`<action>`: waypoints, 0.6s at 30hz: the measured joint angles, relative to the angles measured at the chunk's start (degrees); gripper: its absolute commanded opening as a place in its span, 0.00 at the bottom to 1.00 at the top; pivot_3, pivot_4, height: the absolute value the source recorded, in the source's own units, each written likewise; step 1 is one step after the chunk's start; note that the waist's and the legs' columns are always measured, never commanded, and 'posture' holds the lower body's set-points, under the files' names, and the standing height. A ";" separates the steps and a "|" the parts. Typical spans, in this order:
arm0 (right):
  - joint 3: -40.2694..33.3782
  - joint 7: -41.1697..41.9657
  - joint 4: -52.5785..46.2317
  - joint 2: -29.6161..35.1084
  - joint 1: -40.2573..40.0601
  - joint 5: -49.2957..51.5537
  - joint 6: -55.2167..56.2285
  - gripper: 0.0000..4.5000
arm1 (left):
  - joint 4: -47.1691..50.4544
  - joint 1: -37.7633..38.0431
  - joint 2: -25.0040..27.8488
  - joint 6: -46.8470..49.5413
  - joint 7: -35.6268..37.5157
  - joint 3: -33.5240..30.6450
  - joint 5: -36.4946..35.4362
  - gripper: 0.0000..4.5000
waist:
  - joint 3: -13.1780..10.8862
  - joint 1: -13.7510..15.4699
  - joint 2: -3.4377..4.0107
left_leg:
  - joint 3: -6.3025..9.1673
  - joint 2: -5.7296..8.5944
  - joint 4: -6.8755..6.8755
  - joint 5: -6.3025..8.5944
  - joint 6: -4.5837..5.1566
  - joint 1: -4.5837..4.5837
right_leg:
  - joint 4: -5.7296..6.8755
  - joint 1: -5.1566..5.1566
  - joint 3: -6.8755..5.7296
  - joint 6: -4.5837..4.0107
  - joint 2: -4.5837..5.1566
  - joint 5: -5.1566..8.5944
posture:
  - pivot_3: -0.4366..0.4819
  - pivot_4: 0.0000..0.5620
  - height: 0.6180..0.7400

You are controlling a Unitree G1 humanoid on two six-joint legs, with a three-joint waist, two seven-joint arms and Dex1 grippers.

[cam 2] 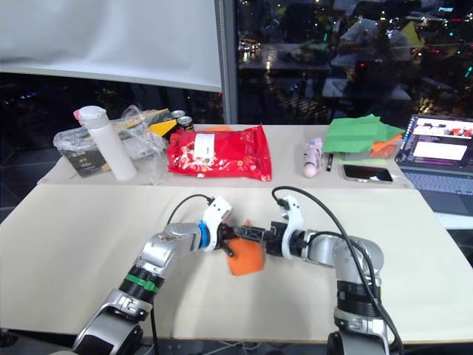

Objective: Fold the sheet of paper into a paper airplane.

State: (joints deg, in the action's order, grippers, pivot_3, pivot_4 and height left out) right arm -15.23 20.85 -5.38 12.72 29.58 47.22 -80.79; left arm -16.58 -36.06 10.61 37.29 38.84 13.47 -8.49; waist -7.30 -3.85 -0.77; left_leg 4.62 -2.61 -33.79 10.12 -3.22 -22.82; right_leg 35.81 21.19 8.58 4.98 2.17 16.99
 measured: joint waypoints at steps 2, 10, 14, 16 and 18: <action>-3.12 -0.33 1.12 -2.24 1.32 2.01 -1.51 0.96 | -0.03 0.00 0.00 -0.09 0.00 0.01 0.12 0.00 | 0.00 -0.05 0.01 | 0.00 -0.01 0.00 0.00 0.00 0.01 | 0.02 0.00 0.00 0.00 0.00 0.00 | 0.48 0.27 0.83; -6.66 -2.24 6.56 -5.65 0.00 3.59 -2.63 0.96 | -0.45 0.00 -0.05 -0.90 0.03 0.12 0.15 0.00 | 0.01 -0.05 0.02 | 0.00 0.00 0.00 0.00 0.00 0.01 | 0.03 0.00 -0.01 -0.01 0.00 0.00 | 0.48 0.27 0.83; -7.98 -2.46 7.60 -5.72 0.02 3.60 -2.61 0.96 | -0.54 0.00 -0.02 -0.99 0.02 0.12 0.15 0.00 | 0.01 -0.08 0.03 | 0.00 0.00 0.00 0.00 0.00 0.02 | 0.03 0.00 -0.01 0.00 0.00 0.00 | 0.48 0.27 0.83; -8.13 -2.51 9.00 -5.60 0.02 3.47 -2.23 0.96 | -0.53 0.01 -0.03 -0.94 0.06 0.16 0.15 0.00 | 0.01 -0.10 0.03 | 0.00 0.00 0.00 0.00 0.00 0.02 | 0.03 0.00 -0.01 0.00 0.00 0.00 | 0.48 0.27 0.83; -8.36 -2.69 10.64 -5.51 0.03 3.30 -1.51 0.96 | -0.48 0.03 -0.03 -0.79 0.15 0.32 0.15 0.00 | 0.02 -0.10 0.03 | 0.00 0.00 0.00 0.00 0.00 0.02 | 0.03 0.00 -0.01 0.00 0.00 0.00 | 0.48 0.27 0.83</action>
State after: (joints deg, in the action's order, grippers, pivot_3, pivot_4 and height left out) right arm -23.59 18.16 5.26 7.21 29.61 50.52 -82.31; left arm -17.06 -36.03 10.57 36.50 38.99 13.79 -8.34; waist -7.29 -3.95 -0.74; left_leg 4.62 -2.61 -33.78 10.12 -3.22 -22.80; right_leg 35.83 21.19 8.57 4.98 2.17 16.99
